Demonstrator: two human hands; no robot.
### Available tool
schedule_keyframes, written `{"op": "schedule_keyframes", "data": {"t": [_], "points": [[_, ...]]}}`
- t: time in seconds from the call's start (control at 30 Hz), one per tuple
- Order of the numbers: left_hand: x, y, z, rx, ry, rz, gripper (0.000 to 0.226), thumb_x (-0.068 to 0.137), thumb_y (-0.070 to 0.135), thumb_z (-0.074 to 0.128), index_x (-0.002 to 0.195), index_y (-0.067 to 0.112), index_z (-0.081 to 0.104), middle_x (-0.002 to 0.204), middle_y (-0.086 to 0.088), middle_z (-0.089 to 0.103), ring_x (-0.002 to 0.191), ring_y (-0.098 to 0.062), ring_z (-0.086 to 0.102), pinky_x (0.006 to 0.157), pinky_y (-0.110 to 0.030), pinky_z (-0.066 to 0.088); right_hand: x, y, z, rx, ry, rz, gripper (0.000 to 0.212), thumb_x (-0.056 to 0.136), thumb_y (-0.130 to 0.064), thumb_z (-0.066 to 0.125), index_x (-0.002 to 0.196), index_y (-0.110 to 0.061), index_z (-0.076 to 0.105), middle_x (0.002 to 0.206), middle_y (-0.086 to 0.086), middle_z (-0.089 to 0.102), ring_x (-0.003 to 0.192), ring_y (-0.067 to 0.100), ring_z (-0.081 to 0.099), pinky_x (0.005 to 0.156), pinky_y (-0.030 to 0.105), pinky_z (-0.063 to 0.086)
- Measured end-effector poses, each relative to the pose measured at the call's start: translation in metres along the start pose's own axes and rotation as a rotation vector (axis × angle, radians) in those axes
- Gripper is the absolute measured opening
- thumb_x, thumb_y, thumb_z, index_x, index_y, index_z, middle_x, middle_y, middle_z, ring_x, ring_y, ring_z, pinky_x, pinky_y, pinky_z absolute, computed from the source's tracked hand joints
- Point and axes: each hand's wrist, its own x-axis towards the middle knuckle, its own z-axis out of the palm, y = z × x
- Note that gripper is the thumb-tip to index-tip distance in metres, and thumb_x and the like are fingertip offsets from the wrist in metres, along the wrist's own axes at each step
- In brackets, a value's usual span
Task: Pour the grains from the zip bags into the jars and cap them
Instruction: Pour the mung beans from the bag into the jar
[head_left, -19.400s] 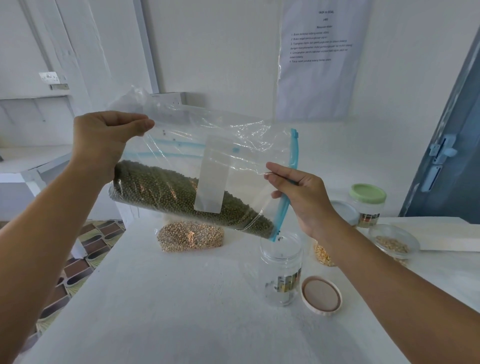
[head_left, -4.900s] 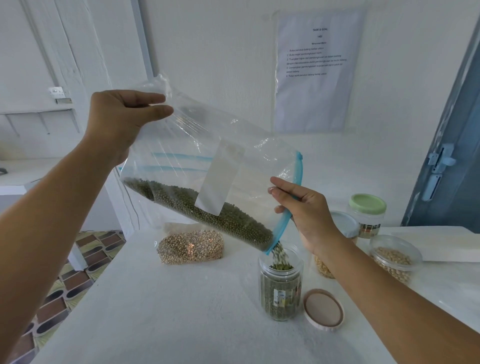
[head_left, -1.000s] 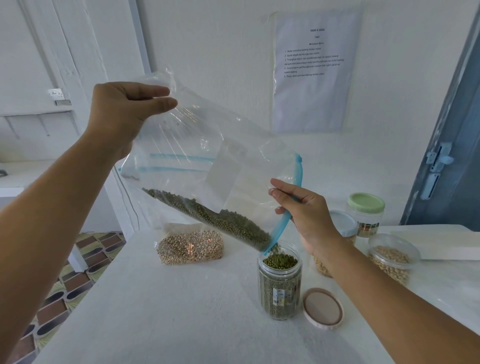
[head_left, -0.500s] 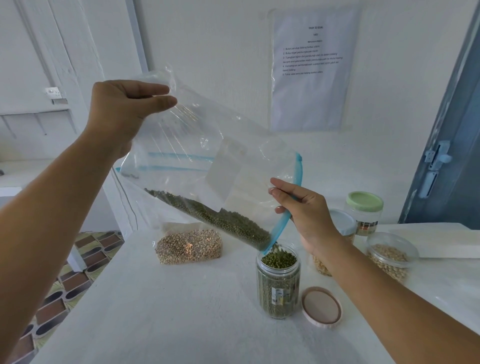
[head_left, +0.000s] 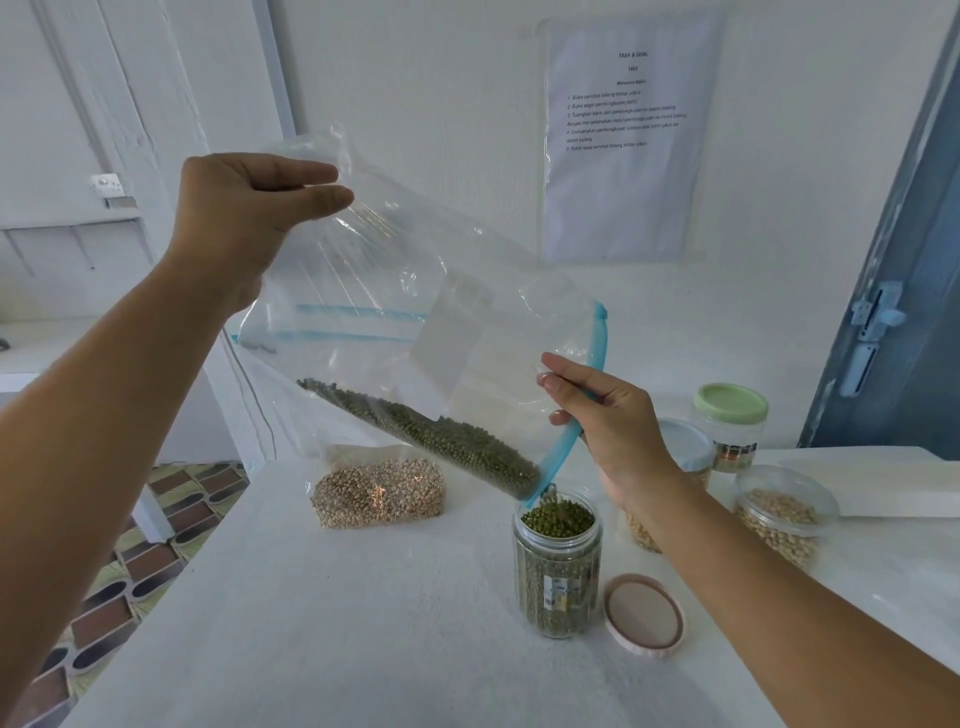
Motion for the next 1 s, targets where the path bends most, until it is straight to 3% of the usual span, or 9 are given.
{"op": "schedule_keyframes", "data": {"t": [0.33, 1.0], "points": [[0.0018, -0.0009, 0.0006, 0.016, -0.003, 0.016, 0.039, 0.071, 0.029, 0.095, 0.106, 0.019, 0.081, 0.092, 0.014, 0.08, 0.085, 0.004, 0.07, 0.076, -0.009, 0.05, -0.0004, 0.0018, 0.0001, 0.021, -0.01, -0.004, 0.025, 0.092, -0.007, 0.074, 0.113, -0.019, 0.079, 0.105, 0.004, 0.08, 0.071, 0.01, 0.063, 0.073, 0.019, 0.056], [0.0019, 0.0001, 0.0043, 0.007, -0.006, 0.01, 0.036, 0.07, 0.03, 0.095, 0.103, 0.023, 0.082, 0.088, 0.014, 0.08, 0.081, 0.003, 0.069, 0.072, -0.009, 0.048, -0.0029, 0.0009, -0.0018, 0.019, 0.005, -0.003, 0.024, 0.092, -0.008, 0.075, 0.111, -0.022, 0.08, 0.104, 0.003, 0.08, 0.07, 0.01, 0.064, 0.074, 0.02, 0.057]]}}
